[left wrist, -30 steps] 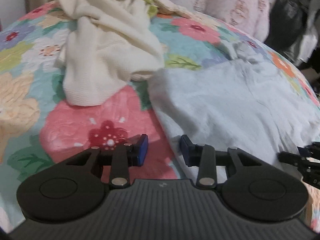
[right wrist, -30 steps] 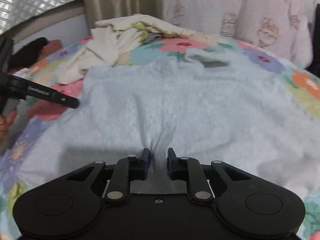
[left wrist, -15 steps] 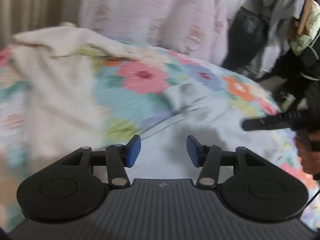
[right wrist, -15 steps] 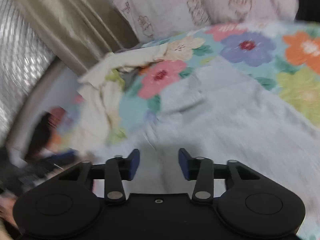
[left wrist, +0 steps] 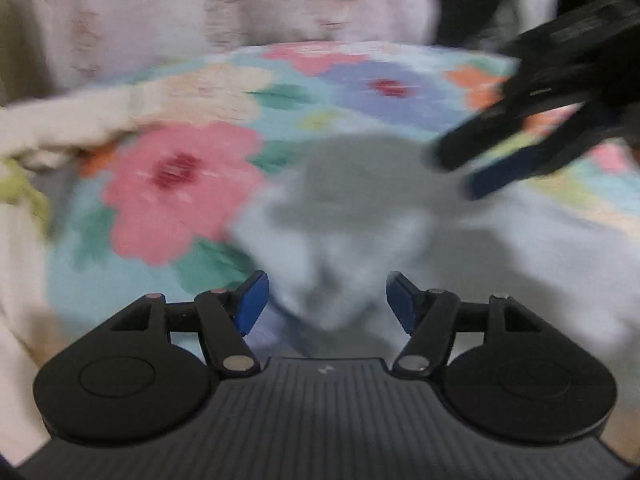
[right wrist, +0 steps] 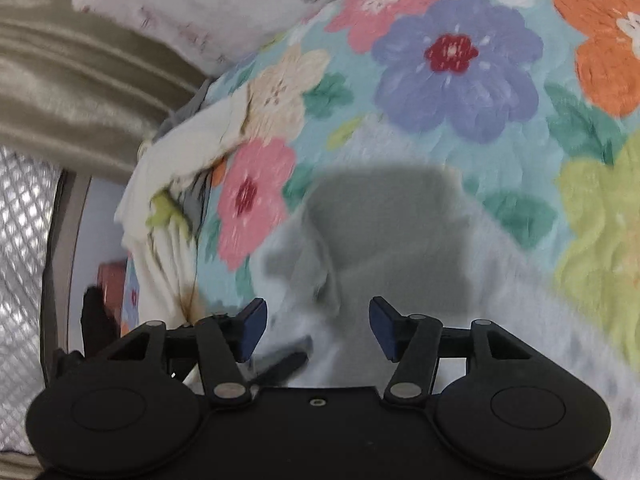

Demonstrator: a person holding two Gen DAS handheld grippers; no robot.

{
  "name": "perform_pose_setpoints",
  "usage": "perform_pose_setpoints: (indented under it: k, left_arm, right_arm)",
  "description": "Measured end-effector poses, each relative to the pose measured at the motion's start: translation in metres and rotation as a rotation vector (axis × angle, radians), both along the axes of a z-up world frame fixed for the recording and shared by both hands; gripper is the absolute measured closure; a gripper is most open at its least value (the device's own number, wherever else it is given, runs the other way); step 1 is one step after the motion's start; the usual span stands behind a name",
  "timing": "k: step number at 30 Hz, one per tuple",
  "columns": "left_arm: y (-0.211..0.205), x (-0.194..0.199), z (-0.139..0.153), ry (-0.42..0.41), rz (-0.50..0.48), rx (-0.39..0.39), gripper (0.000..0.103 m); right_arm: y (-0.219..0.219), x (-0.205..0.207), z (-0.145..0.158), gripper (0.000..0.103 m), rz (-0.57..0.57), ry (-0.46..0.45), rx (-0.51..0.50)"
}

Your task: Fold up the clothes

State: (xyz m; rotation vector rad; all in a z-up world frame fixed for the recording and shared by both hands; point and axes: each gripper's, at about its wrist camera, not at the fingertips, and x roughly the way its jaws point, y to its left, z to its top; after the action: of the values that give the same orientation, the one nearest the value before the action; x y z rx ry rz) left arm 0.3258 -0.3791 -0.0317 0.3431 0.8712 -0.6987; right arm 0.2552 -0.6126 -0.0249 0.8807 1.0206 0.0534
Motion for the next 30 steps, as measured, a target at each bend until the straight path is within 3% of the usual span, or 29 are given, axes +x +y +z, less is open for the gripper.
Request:
perform_pose_setpoints:
  k: [2,7,13,14,17,18,19,20,21,22,25,28,30]
  left_arm:
    - [0.004,0.02,-0.005,0.013,0.077,-0.015,0.036]
    - [0.028,0.045,-0.01,0.08,0.208,-0.139,0.037]
    - [0.035,0.066,-0.015,0.242,0.177,-0.374,0.035]
    - [0.032,0.07,-0.018,0.277,0.164,-0.401,0.039]
    - [0.023,0.072,-0.024,0.358,0.127,-0.408,0.093]
    - [0.021,0.071,-0.026,0.379,0.119,-0.405,0.093]
    - [0.02,0.069,-0.024,0.379,0.113,-0.408,0.093]
    - [0.019,0.065,-0.021,0.359,0.103,-0.418,0.093]
    - [0.019,0.061,-0.017,0.34,0.09,-0.429,0.093]
    - [0.021,0.056,-0.012,0.333,0.076,-0.446,0.093]
    - [0.033,0.037,0.005,0.349,0.036,-0.515,0.093]
    - [0.047,0.008,0.021,0.337,-0.054,-0.576,0.093]
    - [0.047,-0.017,0.024,0.31,-0.126,-0.543,0.092]
  right_arm:
    - [-0.008,0.008,0.001,0.041,-0.023,-0.024,-0.04]
    - [-0.025,0.022,-0.012,0.039,-0.061,-0.037,-0.015]
    - [-0.023,0.048,-0.018,0.037,0.013,-0.032,-0.325]
    - [-0.025,0.05,-0.023,0.037,0.022,-0.03,-0.319]
    - [-0.031,0.05,-0.036,0.036,0.042,-0.059,-0.257]
    - [-0.027,0.049,-0.037,0.035,0.059,-0.077,-0.276]
    - [-0.023,0.048,-0.037,0.048,0.077,-0.096,-0.306]
    - [-0.014,0.047,-0.035,0.069,0.106,-0.116,-0.365]
    - [-0.004,0.044,-0.031,0.097,0.13,-0.135,-0.461]
    - [0.007,0.037,-0.024,0.097,0.127,-0.172,-0.562]
    - [0.021,-0.007,0.002,0.098,0.067,-0.323,-0.637]
    - [0.022,-0.065,0.017,0.098,-0.042,-0.417,-0.609]
    - [0.022,-0.104,0.019,0.098,-0.101,-0.452,-0.559]
